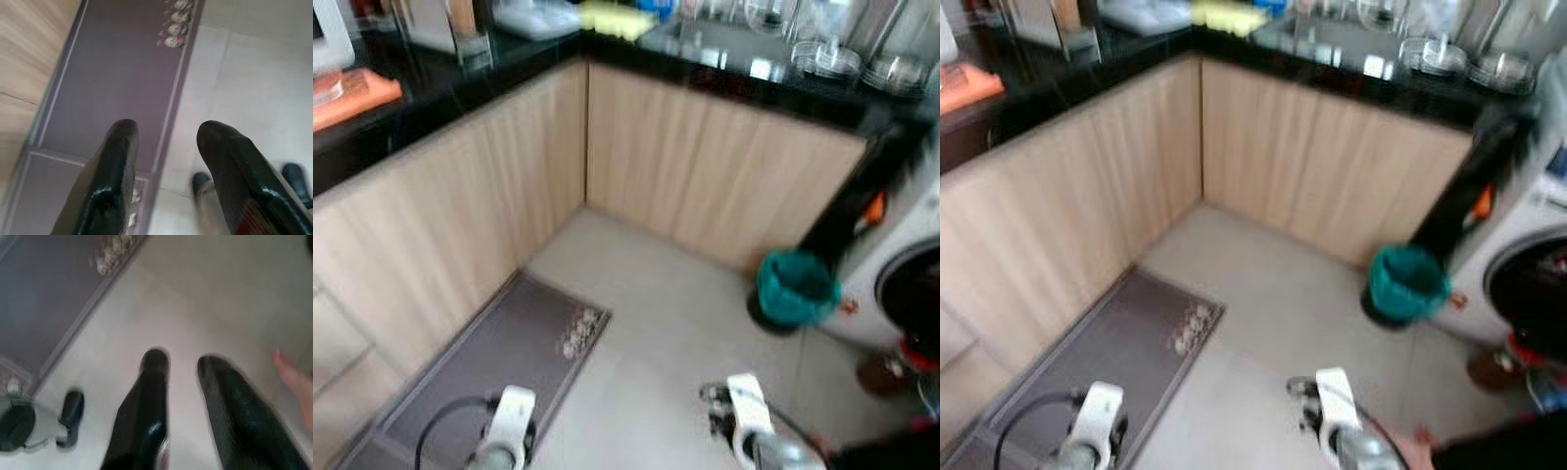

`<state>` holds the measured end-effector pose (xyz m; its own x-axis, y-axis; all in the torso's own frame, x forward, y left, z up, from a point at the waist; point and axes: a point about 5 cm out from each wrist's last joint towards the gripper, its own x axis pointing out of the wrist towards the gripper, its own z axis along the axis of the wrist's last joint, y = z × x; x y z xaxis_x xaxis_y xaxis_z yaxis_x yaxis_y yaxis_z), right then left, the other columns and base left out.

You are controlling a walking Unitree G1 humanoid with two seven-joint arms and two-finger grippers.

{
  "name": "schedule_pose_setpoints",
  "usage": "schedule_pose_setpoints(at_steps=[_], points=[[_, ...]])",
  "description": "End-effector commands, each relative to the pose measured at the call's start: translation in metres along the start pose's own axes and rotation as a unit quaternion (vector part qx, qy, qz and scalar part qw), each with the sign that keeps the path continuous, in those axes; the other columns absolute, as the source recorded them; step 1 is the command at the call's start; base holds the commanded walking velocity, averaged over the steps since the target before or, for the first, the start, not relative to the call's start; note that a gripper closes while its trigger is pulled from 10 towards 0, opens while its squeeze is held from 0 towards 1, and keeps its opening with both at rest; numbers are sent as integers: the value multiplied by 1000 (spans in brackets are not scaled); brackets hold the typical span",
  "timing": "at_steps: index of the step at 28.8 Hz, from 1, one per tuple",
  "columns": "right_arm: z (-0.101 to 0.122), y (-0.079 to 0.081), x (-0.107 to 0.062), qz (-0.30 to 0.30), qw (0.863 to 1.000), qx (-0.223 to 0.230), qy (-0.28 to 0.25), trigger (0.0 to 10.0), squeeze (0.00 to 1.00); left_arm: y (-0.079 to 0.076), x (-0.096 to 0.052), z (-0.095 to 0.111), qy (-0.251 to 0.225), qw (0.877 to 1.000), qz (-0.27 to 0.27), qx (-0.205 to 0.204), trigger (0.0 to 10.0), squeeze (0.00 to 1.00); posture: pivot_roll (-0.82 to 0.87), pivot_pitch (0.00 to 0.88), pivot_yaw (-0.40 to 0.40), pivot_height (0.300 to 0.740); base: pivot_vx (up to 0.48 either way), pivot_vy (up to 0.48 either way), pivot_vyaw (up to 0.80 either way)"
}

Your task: Kitchen organization

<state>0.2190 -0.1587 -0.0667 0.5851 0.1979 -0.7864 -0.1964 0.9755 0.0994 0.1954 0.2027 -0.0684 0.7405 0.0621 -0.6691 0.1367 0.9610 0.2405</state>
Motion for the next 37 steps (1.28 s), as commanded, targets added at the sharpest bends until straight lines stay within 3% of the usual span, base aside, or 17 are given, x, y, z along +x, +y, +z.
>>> schedule_pose_setpoints(at_steps=[1, 7, 28, 33, 37], points=[[-7, -6, -2, -7, 1000, 4, 12, 10000, 0, -6, 0, 1, 0, 1000, -7, -7, 10000, 0, -3, 46, -73, 732, 368, 0, -763], [-7, -7, -3, -11, 1000, 2, 8, 10000, 0, -7, 0, 1, -1, 1000, -9, -6, 10000, 0, -2, 45, -73, 732, 368, 0, -739], [-8, -2, -2, -10, 1000, 8, -1, 10000, 0, -4, 1, 2, -5, 1000, -18, 7, 10000, 0, 3, 14, -54, 732, 360, 0, 0], [-4, -2, -2, -6, 1000, -14, -15, 10000, 0, -2, 1, 3, -5, 1000, -14, 5, 10000, 0, 6, 20, -53, 732, 359, 0, 0], [-5, -3, -2, -12, 1000, -13, -13, 10000, 0, -2, 0, 2, -4, 1000, -14, 5, 10000, 0, 5, 22, -53, 732, 359, 0, 800]])
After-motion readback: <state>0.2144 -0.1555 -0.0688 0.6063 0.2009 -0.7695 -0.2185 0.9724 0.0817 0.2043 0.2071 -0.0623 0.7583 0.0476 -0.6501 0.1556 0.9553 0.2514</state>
